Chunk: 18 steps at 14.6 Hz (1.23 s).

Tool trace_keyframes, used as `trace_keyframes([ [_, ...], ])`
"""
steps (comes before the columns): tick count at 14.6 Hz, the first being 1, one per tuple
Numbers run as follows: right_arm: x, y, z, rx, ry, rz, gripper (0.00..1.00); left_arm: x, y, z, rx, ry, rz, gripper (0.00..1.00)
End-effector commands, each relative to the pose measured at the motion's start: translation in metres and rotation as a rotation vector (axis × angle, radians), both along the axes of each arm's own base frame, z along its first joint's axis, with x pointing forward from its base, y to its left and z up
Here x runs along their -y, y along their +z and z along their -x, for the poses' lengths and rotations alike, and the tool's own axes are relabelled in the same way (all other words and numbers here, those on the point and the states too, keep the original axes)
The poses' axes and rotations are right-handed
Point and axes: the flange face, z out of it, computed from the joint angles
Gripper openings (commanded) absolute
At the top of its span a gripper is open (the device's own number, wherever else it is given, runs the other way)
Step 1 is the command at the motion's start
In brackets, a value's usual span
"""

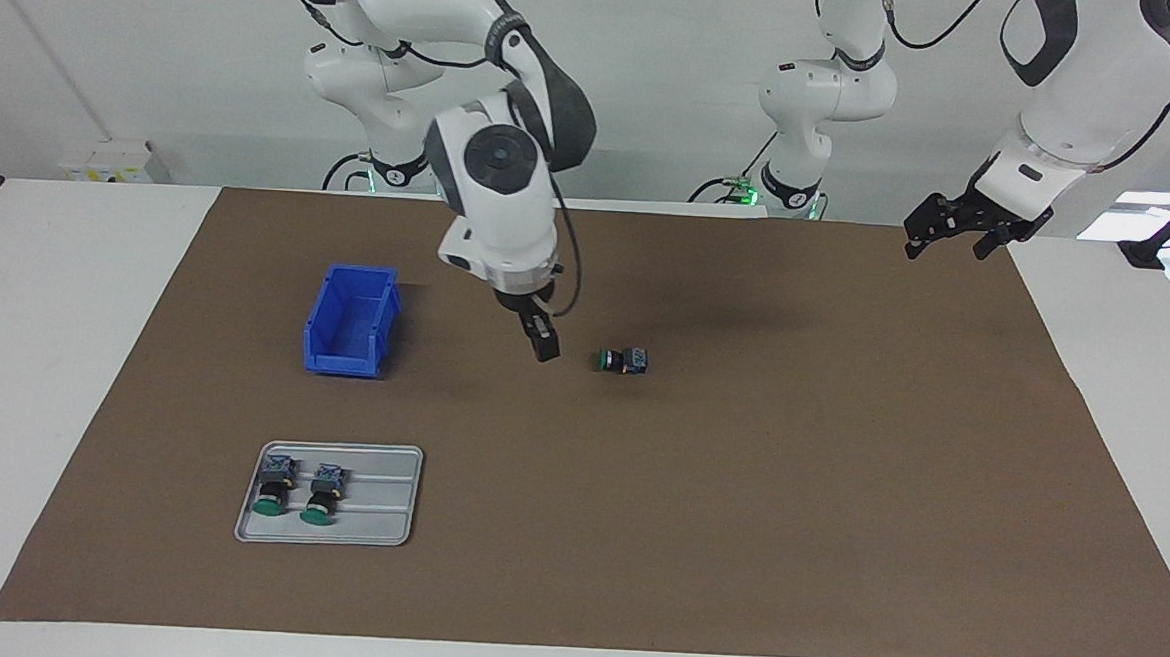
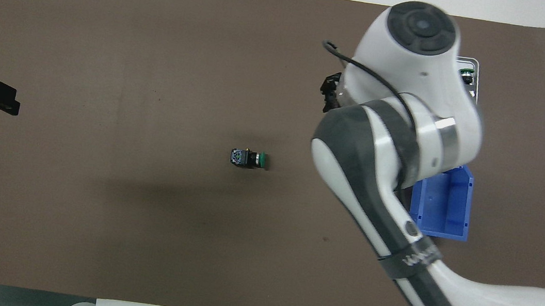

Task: Place and press button with both arms
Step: 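Withdraw the right gripper while the left gripper reaches toward the button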

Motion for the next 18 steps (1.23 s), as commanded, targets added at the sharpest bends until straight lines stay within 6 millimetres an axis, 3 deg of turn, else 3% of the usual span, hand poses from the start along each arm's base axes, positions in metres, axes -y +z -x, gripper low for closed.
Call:
trace_keyframes([
  [1,0.088,0.020,0.000,-0.010,0.195,-0.049,0.91,0.005,0.001,0.008,0.021,0.050,-0.025,0.99],
  [3,0.143,0.044,0.004,0.007,0.320,-0.077,0.91,0.011,-0.004,0.011,0.019,0.119,-0.034,1.00],
  [4,0.166,0.055,0.008,0.015,0.373,-0.086,0.92,0.025,-0.007,0.014,0.034,0.164,-0.040,1.00],
  [5,0.188,0.068,0.014,0.032,0.426,-0.087,0.98,0.033,-0.008,0.015,0.047,0.234,-0.045,1.00],
  [7,0.221,0.094,0.026,0.063,0.520,-0.077,0.98,0.053,-0.010,0.019,0.048,0.352,-0.058,1.00],
  [9,0.244,0.106,0.032,0.060,0.654,-0.047,0.98,0.073,-0.015,0.019,0.046,0.440,-0.062,1.00],
  [13,0.276,0.119,0.043,0.062,0.927,-0.067,0.98,0.131,-0.040,0.013,0.039,0.666,-0.049,1.00],
  [16,0.277,0.118,0.045,0.061,0.942,-0.071,0.98,0.151,-0.050,0.012,0.014,0.686,-0.035,1.00],
  [18,0.278,0.117,0.045,0.062,0.944,-0.067,0.98,0.162,-0.059,0.008,0.012,0.806,-0.052,1.00],
])
